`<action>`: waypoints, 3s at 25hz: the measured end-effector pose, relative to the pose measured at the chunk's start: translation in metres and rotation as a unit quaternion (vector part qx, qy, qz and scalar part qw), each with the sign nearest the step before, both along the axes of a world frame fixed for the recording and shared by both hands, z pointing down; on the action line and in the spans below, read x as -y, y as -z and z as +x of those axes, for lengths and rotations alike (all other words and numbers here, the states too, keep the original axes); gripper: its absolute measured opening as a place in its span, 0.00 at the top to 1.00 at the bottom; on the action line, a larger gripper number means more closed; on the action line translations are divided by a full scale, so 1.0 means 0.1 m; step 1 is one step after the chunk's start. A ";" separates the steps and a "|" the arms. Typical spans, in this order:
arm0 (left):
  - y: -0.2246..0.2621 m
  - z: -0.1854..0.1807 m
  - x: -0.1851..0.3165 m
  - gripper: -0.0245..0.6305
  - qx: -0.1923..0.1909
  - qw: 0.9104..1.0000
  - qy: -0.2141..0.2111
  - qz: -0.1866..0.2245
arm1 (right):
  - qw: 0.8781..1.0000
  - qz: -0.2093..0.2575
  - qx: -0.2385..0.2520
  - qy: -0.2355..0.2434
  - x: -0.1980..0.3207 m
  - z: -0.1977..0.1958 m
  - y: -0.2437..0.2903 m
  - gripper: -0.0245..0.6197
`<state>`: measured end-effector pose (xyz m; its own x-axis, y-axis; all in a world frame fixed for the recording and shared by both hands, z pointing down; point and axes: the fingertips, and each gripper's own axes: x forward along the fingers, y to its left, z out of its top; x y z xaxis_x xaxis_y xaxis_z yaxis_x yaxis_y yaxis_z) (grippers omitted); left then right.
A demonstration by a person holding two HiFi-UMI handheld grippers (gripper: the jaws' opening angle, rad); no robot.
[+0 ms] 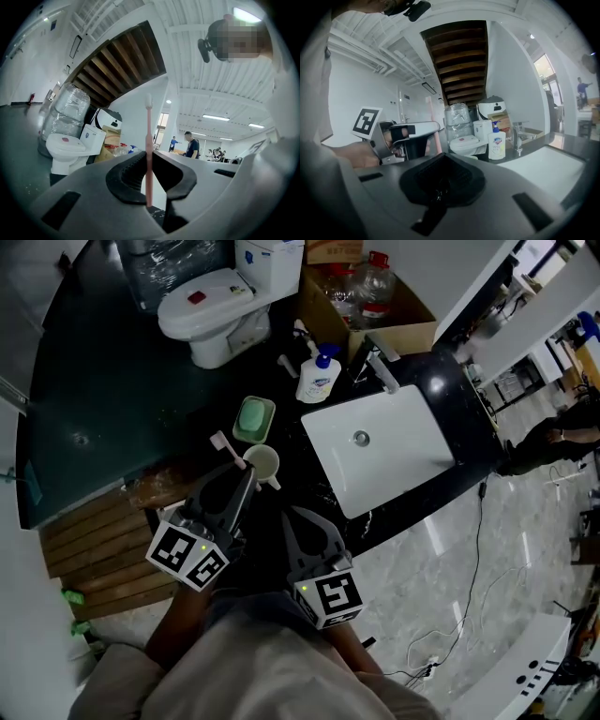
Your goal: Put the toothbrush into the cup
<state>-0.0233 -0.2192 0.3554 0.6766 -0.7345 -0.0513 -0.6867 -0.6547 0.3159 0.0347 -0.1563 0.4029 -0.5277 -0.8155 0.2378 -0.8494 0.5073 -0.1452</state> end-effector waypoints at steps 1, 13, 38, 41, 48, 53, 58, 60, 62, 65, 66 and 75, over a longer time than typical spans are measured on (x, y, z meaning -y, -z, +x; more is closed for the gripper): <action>0.00 -0.01 0.03 0.89 0.001 1.000 0.000 0.000 | 1.000 -0.001 0.000 0.000 0.02 -0.02 0.00 0.95; -0.21 -0.07 0.37 0.89 0.007 1.000 -0.001 -0.015 | 1.000 -0.023 -0.012 0.002 0.20 -0.10 -0.13 0.95; -0.86 0.00 0.64 0.89 0.058 0.997 0.021 -0.040 | 0.999 -0.049 -0.024 0.003 0.27 -0.06 -0.30 0.95; -0.90 0.03 0.64 0.89 0.063 0.997 0.020 -0.043 | 0.998 -0.050 -0.025 0.002 0.28 -0.03 -0.31 0.95; -0.96 0.03 0.66 0.89 0.076 0.996 0.034 -0.037 | 0.998 -0.050 -0.026 0.004 0.27 -0.04 -0.32 0.95; -1.03 0.05 0.67 0.89 0.095 0.994 0.033 -0.042 | 0.998 -0.051 -0.028 0.003 0.28 -0.03 -0.31 0.95; -1.11 0.05 0.67 0.89 0.106 0.993 0.035 -0.048 | 0.998 -0.052 -0.028 0.003 0.27 -0.04 -0.33 0.95; -1.14 0.05 0.66 0.89 0.110 0.992 0.035 -0.049 | 0.998 -0.051 -0.029 0.003 0.27 -0.04 -0.32 0.95; -1.16 0.06 0.66 0.89 0.114 0.992 0.036 -0.049 | 0.998 -0.051 -0.029 0.004 0.26 -0.04 -0.32 0.95; -1.19 0.06 0.65 0.89 0.119 0.991 0.036 -0.051 | 0.998 -0.051 -0.029 0.004 0.26 -0.05 -0.32 0.95; -1.20 0.05 0.65 0.89 0.121 0.991 0.036 -0.053 | 0.998 -0.051 -0.029 0.004 0.25 -0.05 -0.32 0.95; -1.32 0.07 0.64 0.89 0.137 0.988 0.032 -0.066 | 0.998 -0.050 -0.030 0.005 0.26 -0.05 -0.33 0.95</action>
<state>-0.0165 -0.2835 0.4874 0.6039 -0.7641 0.2270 -0.7969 -0.5726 0.1925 0.0296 -0.1819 0.4355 -0.5187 -0.7804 0.3490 -0.8527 0.5018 -0.1454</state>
